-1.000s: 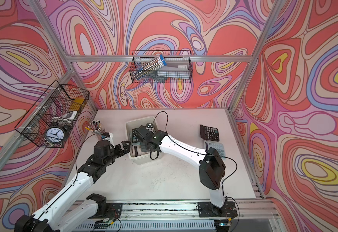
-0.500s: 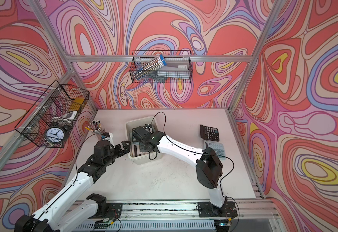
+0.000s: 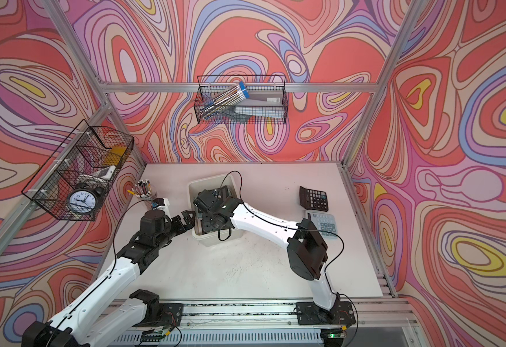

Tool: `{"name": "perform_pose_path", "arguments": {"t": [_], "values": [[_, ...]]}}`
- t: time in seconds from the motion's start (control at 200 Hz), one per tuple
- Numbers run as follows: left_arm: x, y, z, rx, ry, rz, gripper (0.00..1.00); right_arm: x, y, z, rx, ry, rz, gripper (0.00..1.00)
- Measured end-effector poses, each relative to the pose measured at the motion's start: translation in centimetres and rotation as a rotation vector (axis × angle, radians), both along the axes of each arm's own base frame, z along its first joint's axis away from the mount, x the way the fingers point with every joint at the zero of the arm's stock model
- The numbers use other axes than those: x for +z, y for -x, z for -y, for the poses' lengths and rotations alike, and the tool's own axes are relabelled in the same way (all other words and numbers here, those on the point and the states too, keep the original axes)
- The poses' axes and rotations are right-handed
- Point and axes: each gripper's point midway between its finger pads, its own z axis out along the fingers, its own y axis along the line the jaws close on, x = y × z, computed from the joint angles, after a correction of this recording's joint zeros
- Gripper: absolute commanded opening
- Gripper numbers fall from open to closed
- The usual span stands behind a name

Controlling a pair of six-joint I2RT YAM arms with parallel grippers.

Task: Put the calculator in the storage box
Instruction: Place the calculator in the storage box, then move the calculator to the center of the board.

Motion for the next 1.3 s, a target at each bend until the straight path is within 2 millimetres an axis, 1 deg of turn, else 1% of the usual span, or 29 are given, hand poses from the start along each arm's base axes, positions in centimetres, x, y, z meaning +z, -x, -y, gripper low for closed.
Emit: {"name": "perform_pose_path", "arguments": {"t": [0.03,0.04,0.05,0.085,0.09,0.1,0.215,0.245,0.356,0.466,0.526,0.661,0.736,0.806,0.931,1.057,1.202,1.302], "values": [[0.0,0.0,0.0,-0.001,0.000,0.000,0.99,0.2,0.0,-0.1,0.012,-0.003,0.002,0.67],[0.0,0.0,0.0,-0.003,0.002,0.000,0.99,0.2,0.0,-0.2,0.008,-0.007,0.000,0.72],[0.0,0.0,0.1,-0.003,0.002,0.000,0.99,0.3,0.0,-0.2,0.018,-0.005,0.003,0.75],[0.1,0.1,0.2,-0.010,0.006,0.002,0.99,0.4,0.1,-0.4,0.029,-0.010,0.003,0.79],[0.1,0.1,0.2,-0.011,0.006,0.003,0.99,0.4,0.1,-0.4,0.032,-0.010,0.004,0.82],[0.2,0.1,0.3,-0.016,0.009,0.005,0.99,0.5,0.1,-0.4,0.034,-0.012,0.004,0.85],[1.1,0.6,0.8,-0.050,0.033,0.038,0.99,0.6,0.3,-0.7,0.070,-0.020,0.003,0.92],[1.4,0.7,0.9,-0.057,0.037,0.050,0.99,0.6,0.3,-0.8,0.078,-0.020,0.003,0.98],[2.8,1.0,1.1,-0.076,0.050,0.098,0.99,1.3,0.2,-0.3,0.098,-0.038,0.015,0.98],[3.4,1.1,1.3,-0.086,0.055,0.121,0.99,3.1,-0.2,1.1,0.102,-0.090,0.038,0.98],[3.4,1.0,1.3,-0.090,0.055,0.122,0.99,4.3,-0.4,2.3,0.095,-0.126,0.055,0.98],[3.6,1.2,1.8,-0.115,0.053,0.129,0.99,7.0,-1.6,6.0,0.047,-0.197,0.109,0.98],[3.9,1.4,2.6,-0.157,0.052,0.145,0.99,8.1,-2.3,8.1,0.015,-0.228,0.141,0.98],[4.4,1.8,3.7,-0.203,0.047,0.165,0.99,8.6,-2.7,9.9,-0.015,-0.244,0.160,0.98],[4.5,2.3,5.3,-0.269,0.029,0.182,0.99,7.9,-2.9,12.9,-0.060,-0.244,0.164,0.98],[3.5,2.5,6.5,-0.318,0.001,0.157,0.99,6.8,-3.0,16.1,-0.113,-0.230,0.159,0.98],[2.3,2.3,7.1,-0.344,-0.029,0.126,0.99,5.9,-3.7,20.8,-0.214,-0.214,0.169,0.98],[2.2,2.2,7.2,-0.345,-0.040,0.126,0.99,5.2,-4.1,23.9,-0.289,-0.201,0.173,0.98]]}}
